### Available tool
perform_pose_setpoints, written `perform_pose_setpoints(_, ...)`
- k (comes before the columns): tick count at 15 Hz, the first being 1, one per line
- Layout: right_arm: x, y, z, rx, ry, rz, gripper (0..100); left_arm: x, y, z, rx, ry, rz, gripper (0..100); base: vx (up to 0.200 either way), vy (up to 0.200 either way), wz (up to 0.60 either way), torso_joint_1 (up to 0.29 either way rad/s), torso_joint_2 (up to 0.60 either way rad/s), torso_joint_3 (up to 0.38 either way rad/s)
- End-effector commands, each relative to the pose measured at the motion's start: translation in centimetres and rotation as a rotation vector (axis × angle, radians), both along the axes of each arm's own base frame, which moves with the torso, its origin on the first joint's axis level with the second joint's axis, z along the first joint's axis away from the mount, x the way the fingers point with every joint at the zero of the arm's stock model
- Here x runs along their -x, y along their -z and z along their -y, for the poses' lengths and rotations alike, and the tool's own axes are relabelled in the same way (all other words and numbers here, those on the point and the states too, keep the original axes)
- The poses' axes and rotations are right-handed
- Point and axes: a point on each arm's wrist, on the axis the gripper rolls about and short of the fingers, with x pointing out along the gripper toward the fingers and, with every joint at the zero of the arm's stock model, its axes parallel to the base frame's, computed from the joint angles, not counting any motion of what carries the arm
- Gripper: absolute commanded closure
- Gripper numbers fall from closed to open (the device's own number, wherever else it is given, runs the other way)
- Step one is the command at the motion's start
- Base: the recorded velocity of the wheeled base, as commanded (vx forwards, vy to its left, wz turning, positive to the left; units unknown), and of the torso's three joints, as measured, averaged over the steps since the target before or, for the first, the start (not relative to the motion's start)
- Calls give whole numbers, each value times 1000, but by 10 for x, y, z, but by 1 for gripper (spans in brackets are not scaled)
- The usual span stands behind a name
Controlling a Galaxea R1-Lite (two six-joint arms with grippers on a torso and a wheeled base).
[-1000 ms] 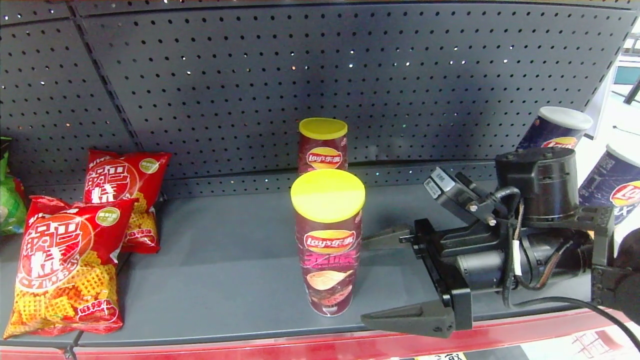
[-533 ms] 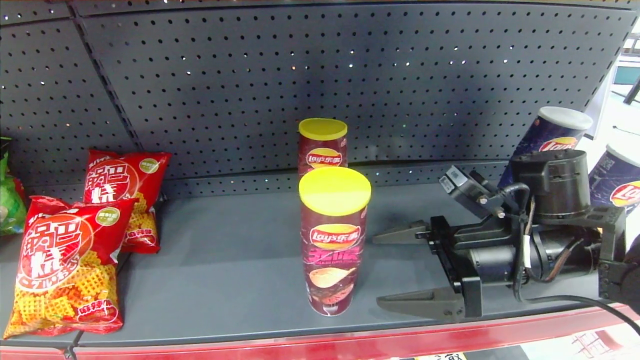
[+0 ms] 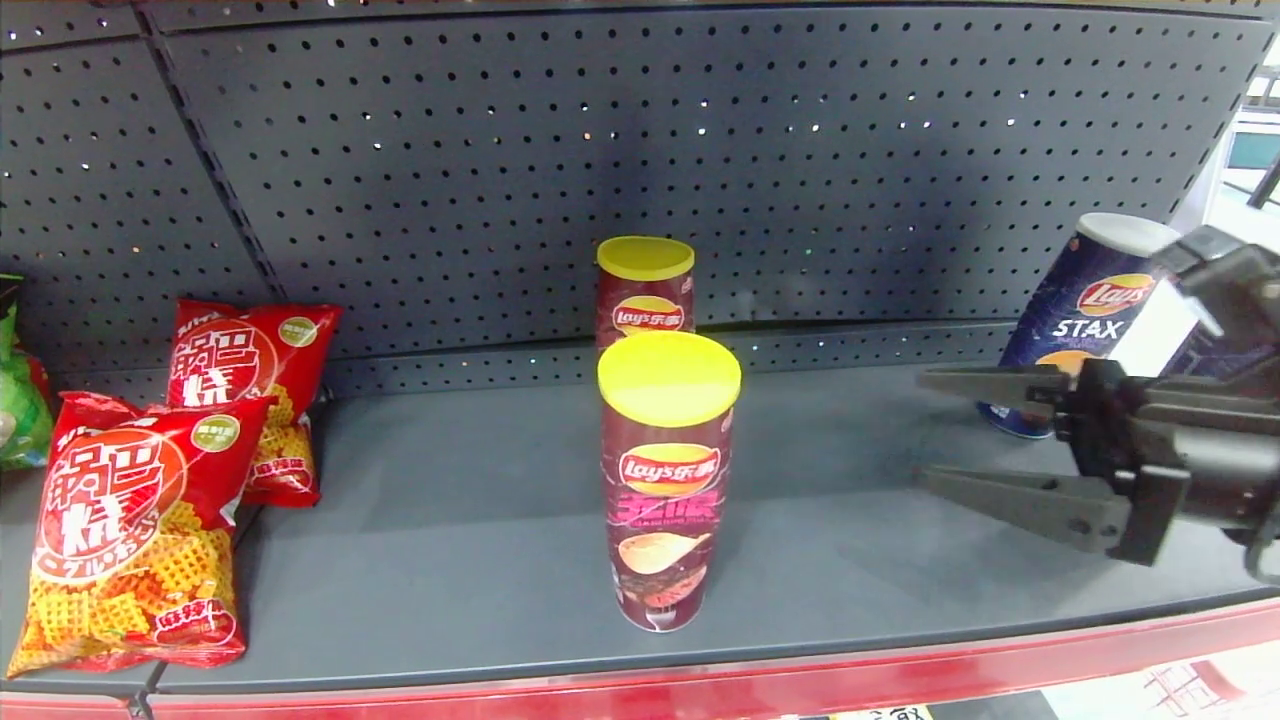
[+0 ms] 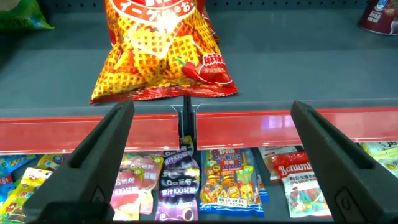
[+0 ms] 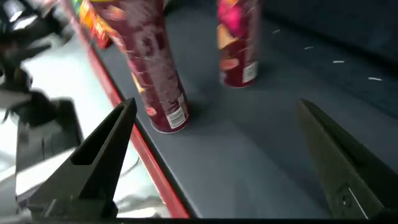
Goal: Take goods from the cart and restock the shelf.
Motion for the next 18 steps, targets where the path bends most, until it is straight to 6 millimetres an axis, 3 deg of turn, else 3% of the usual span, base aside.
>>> perform_pose_setpoints(1, 91, -6, 39, -150, 203, 103, 0, 0, 0, 0, 0, 0, -3, 0, 0, 0, 0, 0, 0, 0)
perform_pose_setpoints(3, 120, 12, 53, -205, 388, 189, 0, 0, 0, 0, 0, 1, -3, 0, 0, 0, 0, 0, 0, 0)
perform_pose_setpoints(5, 141, 55, 66, -228, 699, 211, 0, 0, 0, 0, 0, 0, -2, 0, 0, 0, 0, 0, 0, 0)
perform_pose_setpoints(7, 154, 89, 73, -195, 835, 204, 0, 0, 0, 0, 0, 0, -2, 0, 0, 0, 0, 0, 0, 0)
perform_pose_setpoints(15, 192, 145, 76, 16, 981, 113, 0, 0, 0, 0, 0, 0, 0, 0, 0, 0, 0, 0, 0, 0)
perform_pose_setpoints(18, 196, 146, 76, 3, 1005, 136, 0, 0, 0, 0, 0, 0, -2, 0, 0, 0, 0, 0, 0, 0)
